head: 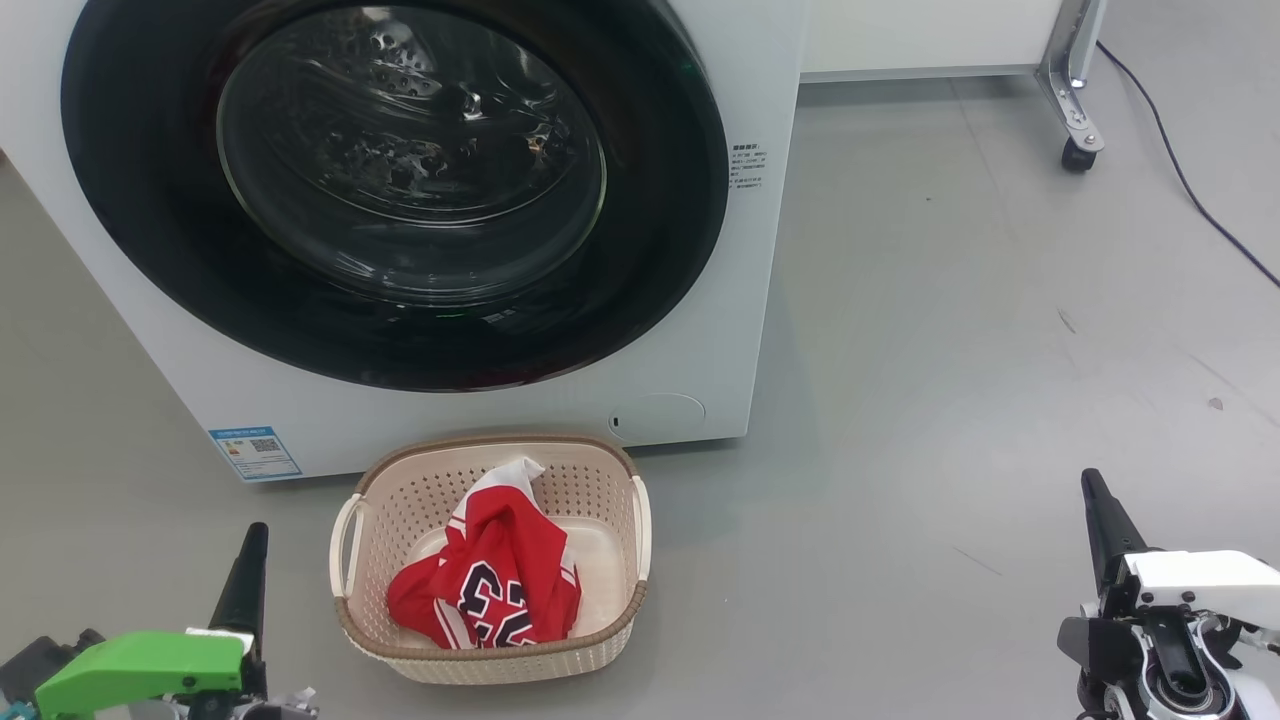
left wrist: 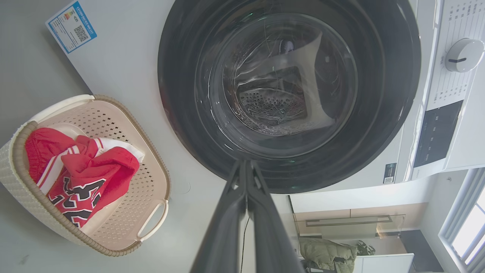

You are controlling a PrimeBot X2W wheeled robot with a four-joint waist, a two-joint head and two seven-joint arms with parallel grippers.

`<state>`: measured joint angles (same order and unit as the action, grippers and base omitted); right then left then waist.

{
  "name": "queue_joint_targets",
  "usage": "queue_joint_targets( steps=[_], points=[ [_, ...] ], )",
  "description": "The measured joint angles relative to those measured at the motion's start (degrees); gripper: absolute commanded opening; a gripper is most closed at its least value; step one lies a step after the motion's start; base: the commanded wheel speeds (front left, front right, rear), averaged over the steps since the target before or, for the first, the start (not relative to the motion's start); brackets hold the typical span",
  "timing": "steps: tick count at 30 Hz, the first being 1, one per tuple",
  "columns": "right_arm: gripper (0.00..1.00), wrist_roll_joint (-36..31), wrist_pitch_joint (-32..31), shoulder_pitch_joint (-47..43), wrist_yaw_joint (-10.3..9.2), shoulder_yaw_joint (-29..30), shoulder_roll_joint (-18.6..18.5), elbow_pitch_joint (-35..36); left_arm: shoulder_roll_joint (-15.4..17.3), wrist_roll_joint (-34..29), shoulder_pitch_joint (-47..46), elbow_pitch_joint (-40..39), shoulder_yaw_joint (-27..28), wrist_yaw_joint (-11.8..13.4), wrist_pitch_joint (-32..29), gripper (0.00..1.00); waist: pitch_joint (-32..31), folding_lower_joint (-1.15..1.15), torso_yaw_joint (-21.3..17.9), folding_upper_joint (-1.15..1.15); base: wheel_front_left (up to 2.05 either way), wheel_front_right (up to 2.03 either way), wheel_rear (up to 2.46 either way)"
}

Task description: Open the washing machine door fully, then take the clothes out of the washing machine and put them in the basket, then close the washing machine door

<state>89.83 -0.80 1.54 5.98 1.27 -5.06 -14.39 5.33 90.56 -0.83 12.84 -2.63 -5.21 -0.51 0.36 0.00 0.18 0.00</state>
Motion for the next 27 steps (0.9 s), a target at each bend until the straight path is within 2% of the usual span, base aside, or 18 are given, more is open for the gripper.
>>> queue_joint_targets(
  steps=[7, 27],
  points=[
    [0.0, 5.8, -1.3, 0.9, 0.45, 1.2, -0.2, -0.4, 0.1, 5.4, -1.0, 1.2, 1.2, -1.2, -1.0, 0.0, -0.1, 0.0, -0.2, 0.0, 0.0, 0.0, 0.0],
    [0.0, 6.0, -1.5, 1.5, 0.52, 1.4, -0.3, -0.9, 0.2, 5.6, -1.6, 1.8, 1.5, -1.2, -1.3, 0.0, -0.2, 0.0, -0.2, 0.0, 0.0, 0.0, 0.0]
  ],
)
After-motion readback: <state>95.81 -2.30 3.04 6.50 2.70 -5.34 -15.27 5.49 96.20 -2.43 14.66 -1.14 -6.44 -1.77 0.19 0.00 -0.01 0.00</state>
